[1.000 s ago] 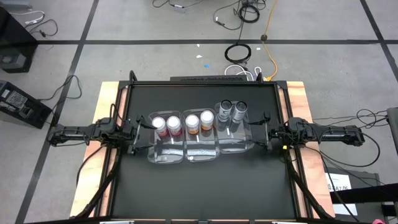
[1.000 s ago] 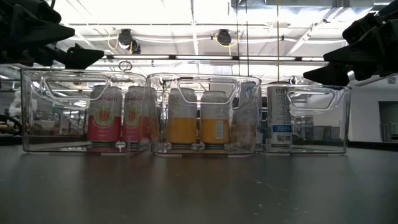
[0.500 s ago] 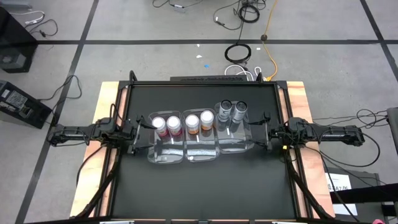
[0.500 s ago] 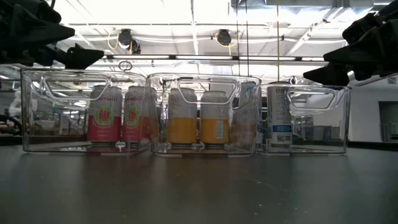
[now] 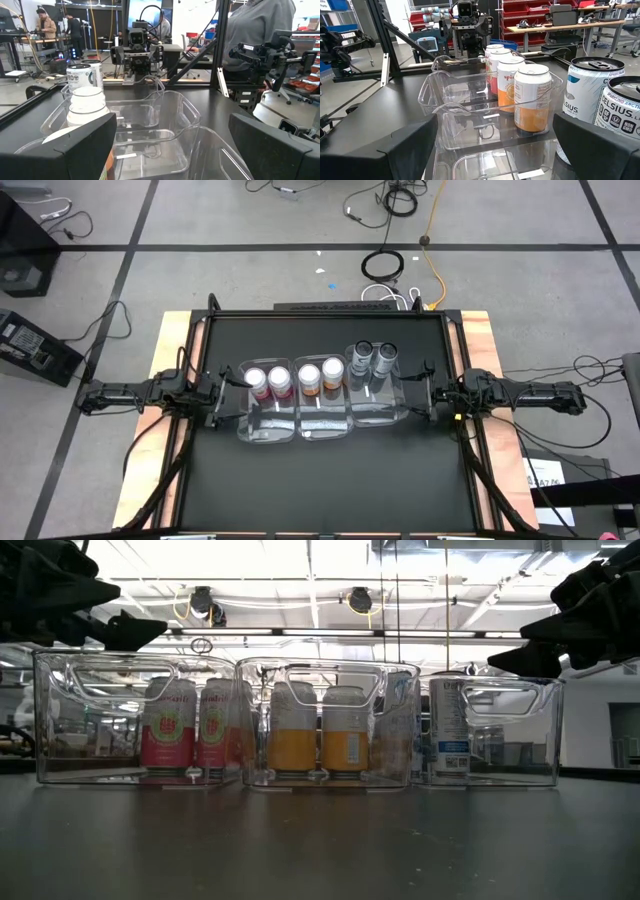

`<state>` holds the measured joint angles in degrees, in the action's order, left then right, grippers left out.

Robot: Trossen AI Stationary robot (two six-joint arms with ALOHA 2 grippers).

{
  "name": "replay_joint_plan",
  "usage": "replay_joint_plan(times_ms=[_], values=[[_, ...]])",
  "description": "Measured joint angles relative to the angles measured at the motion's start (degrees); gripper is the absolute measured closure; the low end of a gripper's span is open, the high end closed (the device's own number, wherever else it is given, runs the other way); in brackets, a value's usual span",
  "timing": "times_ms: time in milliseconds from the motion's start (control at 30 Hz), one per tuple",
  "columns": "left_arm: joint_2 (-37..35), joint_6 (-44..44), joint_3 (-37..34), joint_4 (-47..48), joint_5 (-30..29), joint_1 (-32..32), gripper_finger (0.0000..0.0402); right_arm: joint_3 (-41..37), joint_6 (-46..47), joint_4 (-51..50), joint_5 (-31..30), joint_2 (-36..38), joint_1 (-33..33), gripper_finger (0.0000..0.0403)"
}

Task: Sort soda cans
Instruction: Return to Home Position

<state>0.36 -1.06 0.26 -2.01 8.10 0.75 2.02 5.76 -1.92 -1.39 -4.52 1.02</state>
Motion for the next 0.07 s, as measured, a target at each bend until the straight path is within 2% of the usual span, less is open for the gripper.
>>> replay_joint_plan(times_ms=[67], values=[[0.0,-0.02,-0.01,0.01,0.0,0.02,0.0009,0.0,0.0,-0.01,-0.02,-0.02,0.0,0.0014]])
